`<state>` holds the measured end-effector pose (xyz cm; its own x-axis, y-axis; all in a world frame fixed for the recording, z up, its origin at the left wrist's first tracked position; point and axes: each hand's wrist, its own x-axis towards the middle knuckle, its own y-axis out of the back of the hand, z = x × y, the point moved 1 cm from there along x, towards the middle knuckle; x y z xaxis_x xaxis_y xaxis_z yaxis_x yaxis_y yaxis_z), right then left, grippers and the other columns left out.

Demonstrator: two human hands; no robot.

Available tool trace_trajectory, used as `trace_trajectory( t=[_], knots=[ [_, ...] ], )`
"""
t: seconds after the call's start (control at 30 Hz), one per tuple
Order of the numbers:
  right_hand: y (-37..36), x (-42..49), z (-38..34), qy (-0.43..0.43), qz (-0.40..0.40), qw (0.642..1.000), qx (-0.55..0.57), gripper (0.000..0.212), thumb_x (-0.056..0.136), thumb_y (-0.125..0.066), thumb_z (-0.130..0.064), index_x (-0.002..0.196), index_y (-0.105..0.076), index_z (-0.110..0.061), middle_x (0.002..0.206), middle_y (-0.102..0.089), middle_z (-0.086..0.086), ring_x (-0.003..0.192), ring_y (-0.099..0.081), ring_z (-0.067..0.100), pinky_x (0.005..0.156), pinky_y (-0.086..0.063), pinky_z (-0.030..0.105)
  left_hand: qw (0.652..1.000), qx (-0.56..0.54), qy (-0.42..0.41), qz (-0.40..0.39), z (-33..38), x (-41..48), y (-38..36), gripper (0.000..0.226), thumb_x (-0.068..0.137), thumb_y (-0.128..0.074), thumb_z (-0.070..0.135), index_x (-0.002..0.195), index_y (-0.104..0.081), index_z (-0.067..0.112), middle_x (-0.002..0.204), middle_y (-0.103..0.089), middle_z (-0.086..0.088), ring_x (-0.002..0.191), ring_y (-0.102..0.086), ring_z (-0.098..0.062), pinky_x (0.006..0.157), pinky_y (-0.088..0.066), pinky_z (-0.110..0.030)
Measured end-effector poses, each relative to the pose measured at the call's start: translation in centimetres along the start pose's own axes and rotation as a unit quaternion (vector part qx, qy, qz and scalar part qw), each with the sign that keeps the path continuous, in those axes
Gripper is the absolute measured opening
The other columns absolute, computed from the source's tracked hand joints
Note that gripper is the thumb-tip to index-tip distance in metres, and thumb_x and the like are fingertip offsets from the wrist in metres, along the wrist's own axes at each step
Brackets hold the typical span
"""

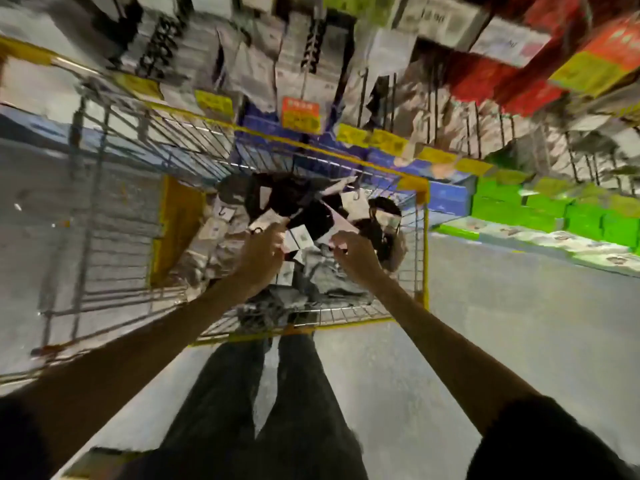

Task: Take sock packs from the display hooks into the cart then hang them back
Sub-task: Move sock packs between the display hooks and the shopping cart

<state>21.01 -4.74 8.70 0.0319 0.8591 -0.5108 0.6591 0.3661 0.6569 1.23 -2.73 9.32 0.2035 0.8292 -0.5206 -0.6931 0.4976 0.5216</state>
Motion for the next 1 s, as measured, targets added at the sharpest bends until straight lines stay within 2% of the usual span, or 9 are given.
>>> trace_trajectory(
  t=[0.03, 0.17, 0.4, 0.6, 0.7, 0.77, 0.83, 0.9, 1.0],
  knots=[
    [-1.1, 0.3, 2.0, -0.017, -0.012, 1.000, -0.012, 0.021, 0.085, -0.055, -0.002, 0.096, -0.069, 0.009, 0.099, -0.068, 0.027, 0.095, -0.065, 0.038, 0.085, -0.048, 0.046, 1.000, -0.001, 0.003, -0.016, -1.2, 0.9, -1.7, 0.036, 0.091, -0.050, -0.003, 0.127, -0.057, -0.005, 0.100, -0.066, -0.013, 0.097, -0.066, -0.011, 0.077, -0.039, -0.016],
    [-4.5, 1.6, 8.8, -0.067, -0.062, 0.995, -0.040, 0.032, 0.089, -0.053, -0.009, 0.116, -0.066, 0.003, 0.126, -0.062, 0.013, 0.110, -0.058, 0.028, 0.093, -0.040, 0.034, 0.999, 0.032, -0.005, -0.044, -4.6, 4.1, -6.4, 0.037, 0.089, -0.051, -0.006, 0.124, -0.060, 0.003, 0.108, -0.069, -0.020, 0.096, -0.065, -0.036, 0.077, -0.045, -0.031],
    [-9.4, 3.3, 14.8, -0.061, -0.140, 0.973, -0.173, 0.033, 0.089, -0.054, -0.011, 0.123, -0.056, -0.011, 0.124, -0.058, 0.016, 0.111, -0.058, 0.033, 0.088, -0.050, 0.042, 0.992, 0.069, 0.029, -0.102, -9.0, 5.9, -11.0, 0.032, 0.095, -0.054, 0.007, 0.126, -0.058, 0.006, 0.117, -0.065, -0.019, 0.105, -0.061, -0.034, 0.081, -0.045, -0.033],
    [-12.8, 6.0, 16.5, -0.047, -0.116, 0.948, -0.291, 0.048, 0.090, -0.063, -0.021, 0.132, -0.047, -0.003, 0.125, -0.056, 0.017, 0.108, -0.060, 0.033, 0.080, -0.047, 0.037, 0.987, 0.059, 0.068, -0.131, -11.2, 6.9, -14.6, 0.030, 0.094, -0.051, 0.005, 0.122, -0.062, 0.004, 0.118, -0.067, -0.019, 0.105, -0.063, -0.035, 0.085, -0.052, -0.039],
    [-15.0, 6.5, 16.7, -0.042, -0.115, 0.944, -0.306, 0.036, 0.092, -0.060, -0.018, 0.124, -0.053, -0.004, 0.120, -0.056, 0.016, 0.100, -0.061, 0.032, 0.073, -0.047, 0.035, 0.984, 0.046, 0.089, -0.145, -12.6, 7.2, -15.7, 0.029, 0.097, -0.052, 0.012, 0.124, -0.061, 0.006, 0.122, -0.066, -0.014, 0.107, -0.064, -0.028, 0.079, -0.047, -0.030],
    [-15.7, 6.5, 16.6, -0.042, -0.103, 0.943, -0.312, 0.026, 0.094, -0.054, -0.011, 0.119, -0.056, -0.004, 0.119, -0.056, 0.016, 0.101, -0.060, 0.032, 0.072, -0.045, 0.034, 0.982, 0.036, 0.106, -0.155, -13.5, 7.2, -15.8, 0.029, 0.096, -0.056, 0.015, 0.123, -0.063, 0.009, 0.125, -0.064, -0.013, 0.115, -0.060, -0.030, 0.089, -0.049, -0.033],
    [-15.5, 6.7, 16.4, -0.035, -0.109, 0.951, -0.287, 0.022, 0.095, -0.052, -0.008, 0.116, -0.058, -0.002, 0.117, -0.057, 0.015, 0.102, -0.060, 0.031, 0.072, -0.045, 0.033, 0.977, 0.023, 0.123, -0.173, -14.3, 6.9, -15.5, 0.029, 0.095, -0.059, 0.017, 0.122, -0.064, 0.010, 0.128, -0.062, -0.011, 0.120, -0.057, -0.029, 0.094, -0.048, -0.032],
    [-14.6, 6.8, 15.9, -0.037, -0.130, 0.969, -0.206, 0.021, 0.095, -0.052, -0.009, 0.113, -0.059, 0.001, 0.112, -0.061, 0.015, 0.101, -0.061, 0.032, 0.076, -0.050, 0.038, 0.972, -0.011, 0.148, -0.180, -14.7, 6.5, -15.0, 0.026, 0.094, -0.059, 0.016, 0.119, -0.065, 0.013, 0.127, -0.062, -0.010, 0.115, -0.060, -0.026, 0.084, -0.049, -0.026],
    [-12.4, 6.9, 14.2, -0.061, -0.058, 0.995, -0.050, 0.023, 0.089, -0.057, -0.020, 0.103, -0.064, -0.003, 0.097, -0.068, 0.013, 0.087, -0.064, 0.028, 0.072, -0.053, 0.039, 0.955, -0.136, 0.212, -0.158, -14.8, 6.3, -13.9, 0.014, 0.086, -0.067, 0.009, 0.099, -0.067, 0.013, 0.111, -0.068, -0.011, 0.094, -0.064, -0.023, 0.072, -0.052, -0.028]
  ],
)
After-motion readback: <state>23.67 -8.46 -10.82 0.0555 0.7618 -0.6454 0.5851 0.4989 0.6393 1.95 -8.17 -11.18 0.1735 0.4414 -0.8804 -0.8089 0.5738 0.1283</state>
